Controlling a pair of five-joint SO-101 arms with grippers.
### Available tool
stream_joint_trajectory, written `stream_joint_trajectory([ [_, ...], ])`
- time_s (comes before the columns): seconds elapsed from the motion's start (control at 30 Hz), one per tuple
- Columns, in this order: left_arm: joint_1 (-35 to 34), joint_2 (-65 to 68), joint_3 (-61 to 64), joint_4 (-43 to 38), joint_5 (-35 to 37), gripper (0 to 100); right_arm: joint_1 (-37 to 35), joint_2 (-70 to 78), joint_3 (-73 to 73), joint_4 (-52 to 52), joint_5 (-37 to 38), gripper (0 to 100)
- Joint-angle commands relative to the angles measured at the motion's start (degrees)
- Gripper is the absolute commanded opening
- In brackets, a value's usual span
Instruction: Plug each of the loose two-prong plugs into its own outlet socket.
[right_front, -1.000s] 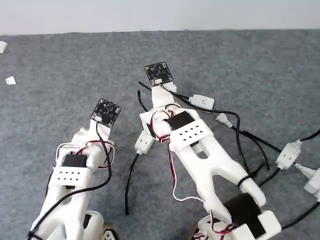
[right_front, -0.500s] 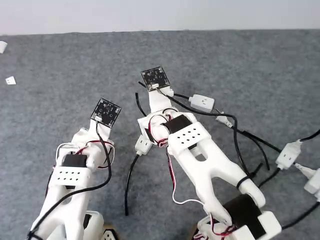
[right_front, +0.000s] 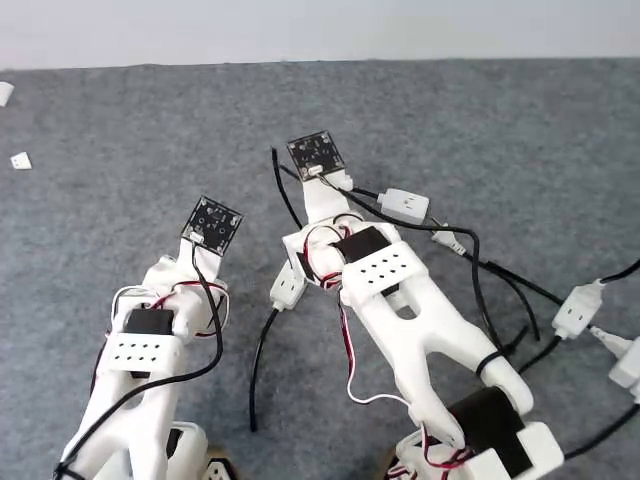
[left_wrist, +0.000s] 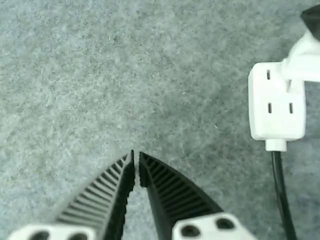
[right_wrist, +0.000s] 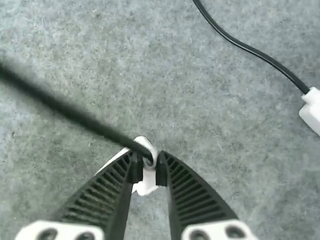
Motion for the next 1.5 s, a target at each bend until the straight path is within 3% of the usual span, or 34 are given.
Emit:
stream_joint_trajectory([
  [0.0, -0.26, 0.00, -2.95, -1.49, 0.35, 1, 0.57, -0.04, -0.53, -2.24, 0.97, 0.8],
  [0.37, -0.26, 0.44, -3.21, -1.49, 0.44, 1, 0.48, -0.75, -0.53, -4.00, 2.64, 0.8],
  [0.7, -2.46, 11.08, -10.15, -0.97, 0.70, 1, 0.57, -6.46, -4.40, 25.89, 5.98, 0.8],
  [0.87, -2.99, 15.82, -14.46, 2.37, 0.70, 1, 1.89, -6.55, 1.85, 23.16, 6.42, 0.9],
  [0.93, -2.99, 15.47, -14.37, 2.46, 0.53, 1, 4.70, -6.55, 2.46, 20.88, 6.51, 4.0],
  [1.1, -2.99, 15.21, -14.29, 2.46, 0.53, 1, 10.86, -6.55, 2.37, 19.91, 6.07, 23.1],
  [1.2, -2.99, 15.30, -14.29, 2.46, 0.53, 1, 12.00, -6.55, 2.37, 17.98, 5.27, 19.1],
  [1.37, -2.99, 15.38, -14.29, 2.29, 0.53, 1, 11.30, -6.73, 2.37, 17.36, 0.53, 0.1],
  [1.47, -2.99, 15.38, -14.29, 2.29, 0.53, 1, 9.01, -6.64, 2.64, 18.77, 0.35, 1.5],
])
